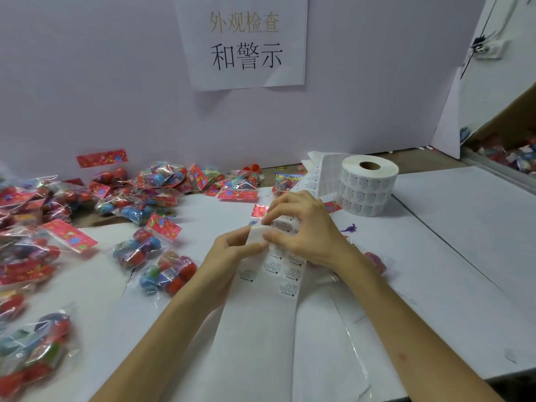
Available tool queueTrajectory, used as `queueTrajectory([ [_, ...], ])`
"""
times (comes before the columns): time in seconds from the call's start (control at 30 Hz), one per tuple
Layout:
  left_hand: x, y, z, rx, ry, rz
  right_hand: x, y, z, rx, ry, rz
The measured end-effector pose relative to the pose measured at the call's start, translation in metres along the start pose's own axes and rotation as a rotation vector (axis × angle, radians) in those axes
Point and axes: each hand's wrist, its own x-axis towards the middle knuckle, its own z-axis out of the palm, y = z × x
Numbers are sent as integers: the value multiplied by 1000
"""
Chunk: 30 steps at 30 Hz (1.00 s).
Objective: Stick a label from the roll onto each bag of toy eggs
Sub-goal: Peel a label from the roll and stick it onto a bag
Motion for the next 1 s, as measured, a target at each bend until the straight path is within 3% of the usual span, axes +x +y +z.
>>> queueTrajectory([
  [0.67,1,-3,2,110,-9,7,1,4,0,73,27,84],
  [0.83,0,-5,6,158,-83,-11,2,9,-4,164,83,178],
  [1.0,-1,-1,4,112,-93,-13,0,9,-13,138,-18,97],
])
